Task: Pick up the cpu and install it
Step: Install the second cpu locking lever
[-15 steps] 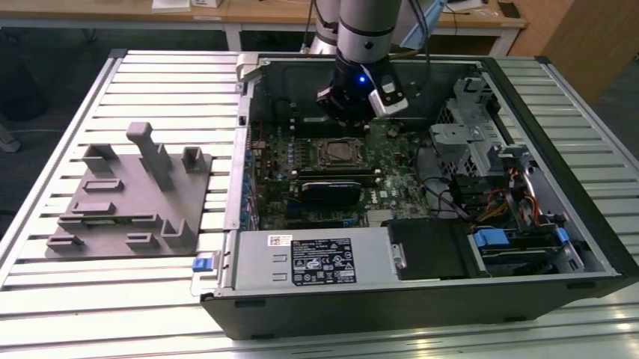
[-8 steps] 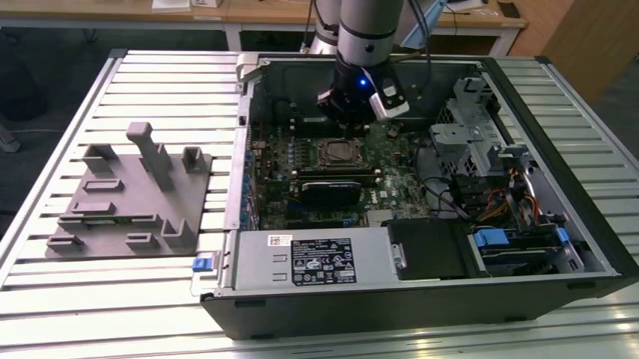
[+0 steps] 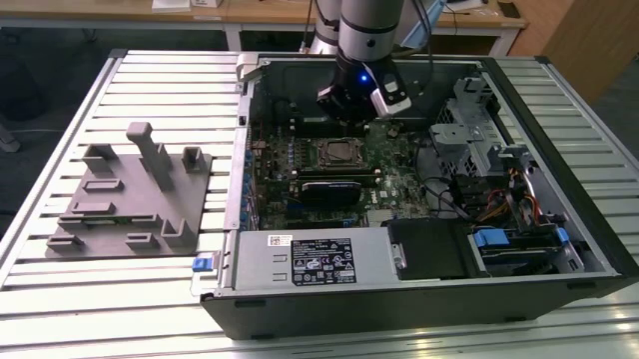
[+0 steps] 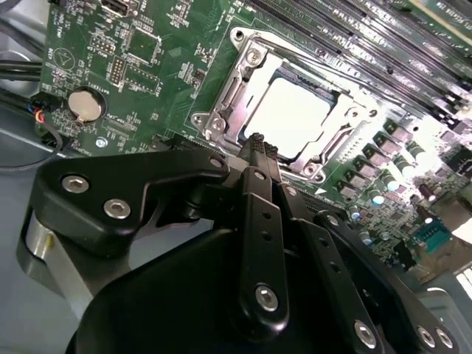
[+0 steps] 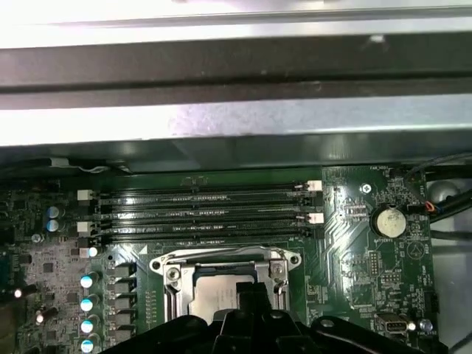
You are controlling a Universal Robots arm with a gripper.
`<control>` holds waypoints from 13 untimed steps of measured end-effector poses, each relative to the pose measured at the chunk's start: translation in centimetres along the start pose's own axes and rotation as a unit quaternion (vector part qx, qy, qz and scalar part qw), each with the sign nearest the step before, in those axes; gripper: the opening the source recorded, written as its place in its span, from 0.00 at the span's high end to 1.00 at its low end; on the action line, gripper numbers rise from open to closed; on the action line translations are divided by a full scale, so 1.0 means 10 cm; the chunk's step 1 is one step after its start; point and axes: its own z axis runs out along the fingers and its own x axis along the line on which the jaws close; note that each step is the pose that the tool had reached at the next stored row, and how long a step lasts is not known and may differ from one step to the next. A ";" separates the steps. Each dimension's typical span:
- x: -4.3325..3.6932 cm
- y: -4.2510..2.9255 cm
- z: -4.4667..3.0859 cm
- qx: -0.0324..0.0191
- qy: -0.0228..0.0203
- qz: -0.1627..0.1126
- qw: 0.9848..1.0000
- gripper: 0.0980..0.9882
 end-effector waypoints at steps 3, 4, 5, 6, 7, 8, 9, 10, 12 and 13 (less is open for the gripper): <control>-0.001 -0.011 -0.030 0.000 0.000 0.000 1.000 0.99; -0.002 -0.022 -0.031 0.000 0.000 0.000 1.000 0.99; -0.003 -0.041 -0.033 0.000 0.000 0.000 1.000 0.99; -0.005 -0.067 -0.035 0.000 0.000 0.000 1.000 0.99; -0.007 -0.094 -0.038 0.000 0.000 0.000 1.000 0.99; -0.008 -0.117 -0.039 0.000 0.000 0.000 1.000 0.99; -0.009 -0.138 -0.041 0.000 0.000 0.000 1.000 0.99; -0.011 -0.160 -0.042 0.000 0.000 0.000 1.000 0.99; -0.013 -0.193 -0.046 0.000 0.000 0.000 1.000 0.99; -0.014 -0.211 -0.047 0.000 0.001 0.000 1.000 0.99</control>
